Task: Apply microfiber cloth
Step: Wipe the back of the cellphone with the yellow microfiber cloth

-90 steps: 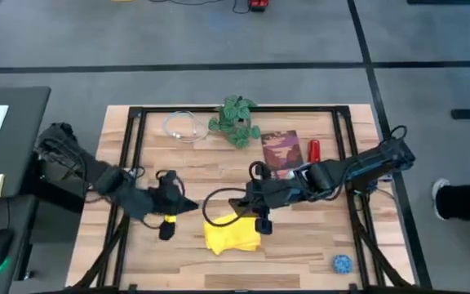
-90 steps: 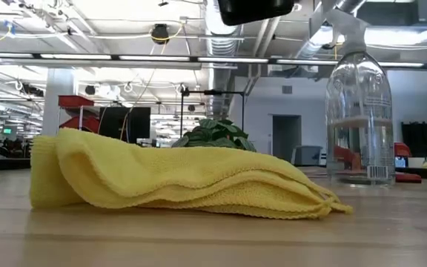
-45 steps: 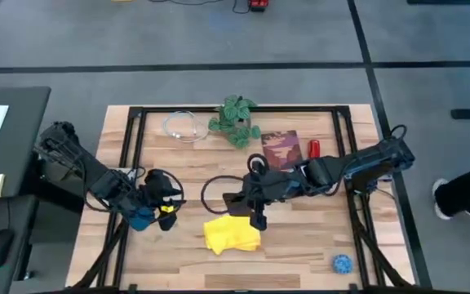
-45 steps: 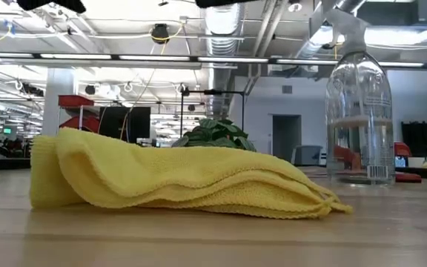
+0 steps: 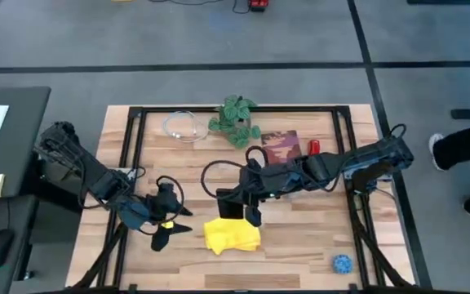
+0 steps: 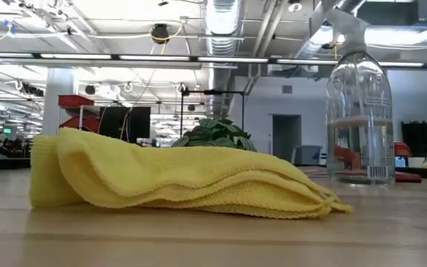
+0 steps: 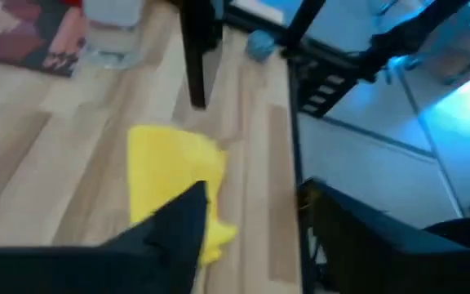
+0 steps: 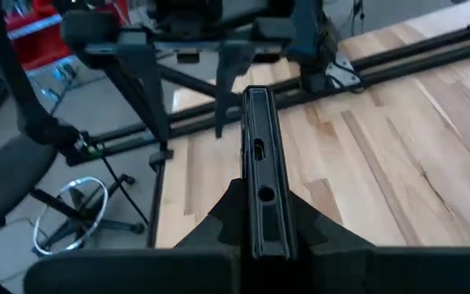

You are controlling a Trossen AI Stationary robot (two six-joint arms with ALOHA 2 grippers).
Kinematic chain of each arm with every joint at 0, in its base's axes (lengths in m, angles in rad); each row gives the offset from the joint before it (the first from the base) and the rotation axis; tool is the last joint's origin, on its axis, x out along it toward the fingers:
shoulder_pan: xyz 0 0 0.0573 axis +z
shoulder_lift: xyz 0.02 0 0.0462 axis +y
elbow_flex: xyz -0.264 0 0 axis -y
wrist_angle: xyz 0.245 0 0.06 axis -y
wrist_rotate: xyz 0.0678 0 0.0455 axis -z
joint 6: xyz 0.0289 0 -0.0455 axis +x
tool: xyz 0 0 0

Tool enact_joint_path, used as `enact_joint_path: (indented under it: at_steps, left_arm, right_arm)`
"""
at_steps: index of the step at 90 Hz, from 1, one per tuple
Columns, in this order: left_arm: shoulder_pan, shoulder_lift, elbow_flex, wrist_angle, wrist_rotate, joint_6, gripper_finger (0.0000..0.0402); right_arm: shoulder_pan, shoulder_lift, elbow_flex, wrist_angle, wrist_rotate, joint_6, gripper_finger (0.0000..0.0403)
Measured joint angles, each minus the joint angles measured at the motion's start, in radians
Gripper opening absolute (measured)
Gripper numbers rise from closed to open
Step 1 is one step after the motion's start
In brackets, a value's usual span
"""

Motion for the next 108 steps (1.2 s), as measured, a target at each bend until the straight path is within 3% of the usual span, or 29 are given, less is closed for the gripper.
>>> enact_joint_path:
  at_steps: [11, 32, 43, 57, 81, 95, 108]
  left_arm:
    - [0.010, 0.000, 0.000, -0.003, 0.003, 0.001, 0.0021]
    - [0.021, 0.000, 0.000, 0.042, -0.053, -0.021, 0.0012]
    - [0.044, 0.000, 0.000, 0.134, -0.055, 0.044, 0.0034]
    - [0.071, 0.000, 0.000, 0.287, -0.054, 0.138, 0.0093]
    - [0.157, 0.005, 0.000, 0.451, 0.000, 0.213, 0.0194]
    - [0.204, 0.049, 0.000, 0.502, 0.087, 0.212, 0.0206]
    - [0.217, 0.088, 0.000, 0.558, 0.102, 0.212, 0.0192]
  right_arm:
    - [0.000, 0.000, 0.000, 0.001, 0.000, 0.021, 0.0014]
    - [0.000, 0.000, 0.000, 0.011, -0.001, 0.087, 0.0014]
    - [-0.007, 0.000, -0.001, 0.077, -0.059, 0.121, 0.0014]
    - [-0.013, 0.000, -0.001, 0.142, -0.162, 0.129, 0.0014]
    - [-0.013, 0.010, -0.001, 0.137, -0.180, 0.127, 0.0014]
    - [-0.019, 0.016, -0.001, 0.157, -0.183, 0.120, 0.0014]
    - [-0.019, 0.017, -0.001, 0.154, -0.183, 0.113, 0.0014]
